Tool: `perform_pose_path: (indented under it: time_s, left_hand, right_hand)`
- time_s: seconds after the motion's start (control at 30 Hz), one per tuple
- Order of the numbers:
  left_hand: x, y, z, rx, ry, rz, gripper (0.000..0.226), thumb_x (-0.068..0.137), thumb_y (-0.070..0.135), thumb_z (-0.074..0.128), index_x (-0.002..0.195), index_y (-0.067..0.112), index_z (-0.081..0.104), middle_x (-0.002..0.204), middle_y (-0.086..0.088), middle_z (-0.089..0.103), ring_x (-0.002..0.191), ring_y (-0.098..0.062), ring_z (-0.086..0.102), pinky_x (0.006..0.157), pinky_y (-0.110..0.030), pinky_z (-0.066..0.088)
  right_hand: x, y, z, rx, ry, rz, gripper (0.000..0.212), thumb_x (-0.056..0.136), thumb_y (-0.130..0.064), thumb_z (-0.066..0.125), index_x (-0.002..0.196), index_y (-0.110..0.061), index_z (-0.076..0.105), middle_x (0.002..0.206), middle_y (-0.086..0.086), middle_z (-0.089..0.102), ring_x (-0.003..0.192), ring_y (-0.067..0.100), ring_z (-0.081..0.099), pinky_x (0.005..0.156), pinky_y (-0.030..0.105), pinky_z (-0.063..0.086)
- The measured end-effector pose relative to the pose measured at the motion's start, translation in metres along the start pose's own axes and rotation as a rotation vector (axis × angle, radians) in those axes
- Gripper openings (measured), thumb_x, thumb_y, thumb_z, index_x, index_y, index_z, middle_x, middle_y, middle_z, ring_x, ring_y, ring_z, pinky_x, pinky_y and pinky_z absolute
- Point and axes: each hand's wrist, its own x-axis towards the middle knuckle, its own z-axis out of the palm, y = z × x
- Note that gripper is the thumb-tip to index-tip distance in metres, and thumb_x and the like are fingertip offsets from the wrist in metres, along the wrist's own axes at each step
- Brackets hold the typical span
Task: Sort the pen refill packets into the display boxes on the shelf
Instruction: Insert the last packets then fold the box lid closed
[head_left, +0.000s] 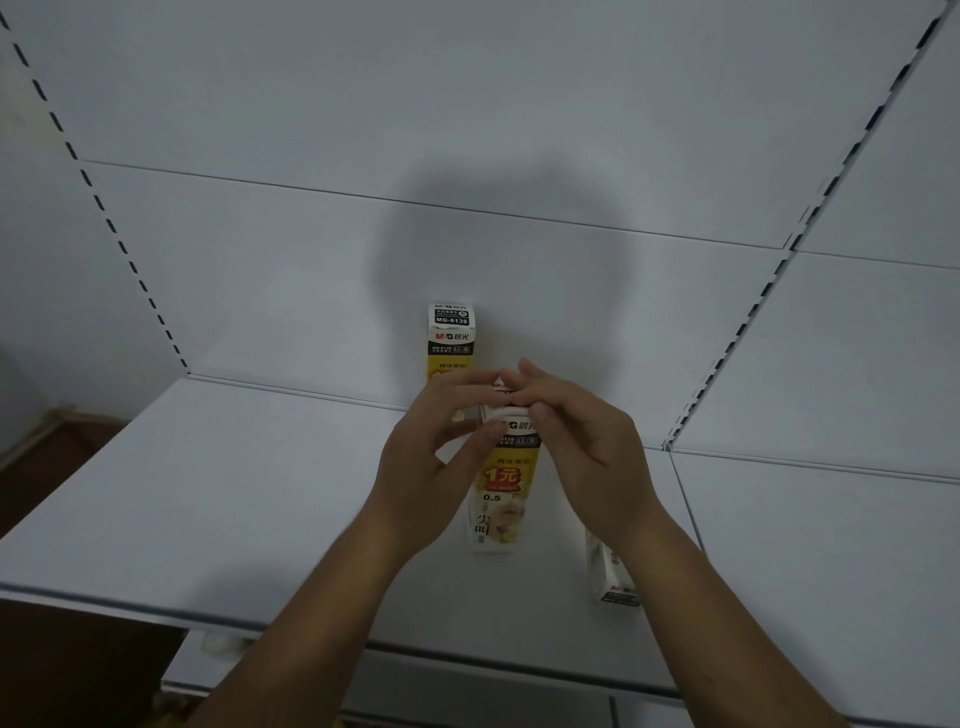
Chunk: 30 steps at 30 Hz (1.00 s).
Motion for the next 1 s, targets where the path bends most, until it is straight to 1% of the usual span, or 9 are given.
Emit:
perform_pose_path:
  time_s: [0.07,0.17,0.3,0.4,0.53,0.67,0.8,0.9,1.0]
  left_hand:
    - [0.0,0.0,0.0,0.008,0.005,0.003,0.025,0.102,0.027,0.061,0.123,0.04,0.064,0.139,0.013,0.059,0.133,-0.022,0.058,0.097,-0.028,0.058]
    - [-0.002,-0.003,0.002,0.002,0.025,0.01,0.021,0.102,0.027,0.061,0.119,0.038,0.066,0.138,0.008,0.06,0.132,-0.022,0.059,0.096,-0.031,0.059]
    - [-0.004,-0.005,0.003,-0.02,0.018,0.025,0.015,0.104,0.037,0.059,0.117,0.033,0.066,0.138,0.006,0.059,0.132,-0.02,0.059,0.096,-0.028,0.058]
    - [-0.004,-0.004,0.004,0.019,0.019,0.025,0.016,0.103,0.029,0.059,0.118,0.031,0.064,0.139,0.006,0.058,0.132,-0.019,0.058,0.095,-0.025,0.057]
    - [-0.002,-0.004,0.005,0.053,-0.014,0.047,0.023,0.103,0.018,0.062,0.122,0.032,0.063,0.142,0.005,0.057,0.134,-0.018,0.057,0.095,-0.022,0.056]
    - [-0.004,-0.006,0.006,0.06,-0.006,0.049,0.024,0.1,0.014,0.064,0.116,0.031,0.065,0.141,0.006,0.057,0.132,-0.015,0.058,0.094,-0.021,0.056]
    - [-0.006,-0.006,0.004,0.087,-0.003,0.047,0.03,0.097,0.013,0.067,0.12,0.032,0.063,0.143,0.008,0.055,0.135,-0.017,0.057,0.096,-0.022,0.056]
    - [-0.01,-0.007,-0.001,0.13,-0.073,-0.005,0.056,0.091,0.015,0.076,0.136,0.037,0.052,0.152,0.015,0.046,0.14,-0.016,0.051,0.099,-0.021,0.055]
    - [-0.017,-0.01,-0.006,0.13,-0.147,-0.113,0.083,0.085,0.025,0.08,0.152,0.044,0.035,0.16,0.018,0.035,0.142,-0.011,0.048,0.101,-0.02,0.054]
  right_hand:
    - [-0.001,0.0,0.001,-0.011,0.011,-0.012,0.03,0.108,-0.01,0.049,0.122,-0.026,0.07,0.139,-0.005,0.067,0.147,0.014,0.045,0.116,0.053,0.043]
    - [-0.01,0.005,0.006,-0.045,0.007,-0.022,0.03,0.108,-0.014,0.047,0.128,-0.026,0.067,0.149,-0.007,0.059,0.152,0.014,0.037,0.118,0.055,0.039]
    - [-0.023,0.013,0.015,-0.124,0.036,-0.075,0.033,0.107,-0.012,0.047,0.136,-0.022,0.061,0.159,-0.008,0.048,0.156,0.016,0.03,0.122,0.047,0.034]
    - [-0.021,0.012,0.016,-0.119,0.036,-0.089,0.034,0.108,-0.009,0.048,0.137,-0.019,0.06,0.159,-0.006,0.048,0.155,0.017,0.03,0.123,0.044,0.033]
    - [-0.021,0.013,0.016,-0.114,0.073,-0.106,0.031,0.107,-0.009,0.05,0.134,-0.02,0.061,0.156,-0.006,0.05,0.153,0.017,0.035,0.121,0.045,0.037]
    - [-0.024,0.022,0.019,-0.152,0.102,-0.187,0.028,0.108,-0.013,0.049,0.132,-0.025,0.058,0.156,-0.003,0.051,0.153,0.023,0.037,0.12,0.047,0.039]
    - [-0.024,0.02,0.022,-0.151,0.118,-0.219,0.032,0.104,-0.005,0.057,0.132,-0.021,0.06,0.156,0.004,0.049,0.151,0.025,0.04,0.119,0.039,0.04]
    - [-0.028,0.026,0.021,-0.178,0.116,-0.19,0.053,0.094,-0.002,0.072,0.141,-0.017,0.054,0.159,0.008,0.042,0.148,0.026,0.043,0.109,0.043,0.052]
    - [-0.037,0.031,0.019,-0.09,0.016,0.035,0.091,0.089,-0.012,0.08,0.16,-0.032,0.025,0.157,-0.007,0.043,0.141,0.021,0.051,0.098,0.041,0.058]
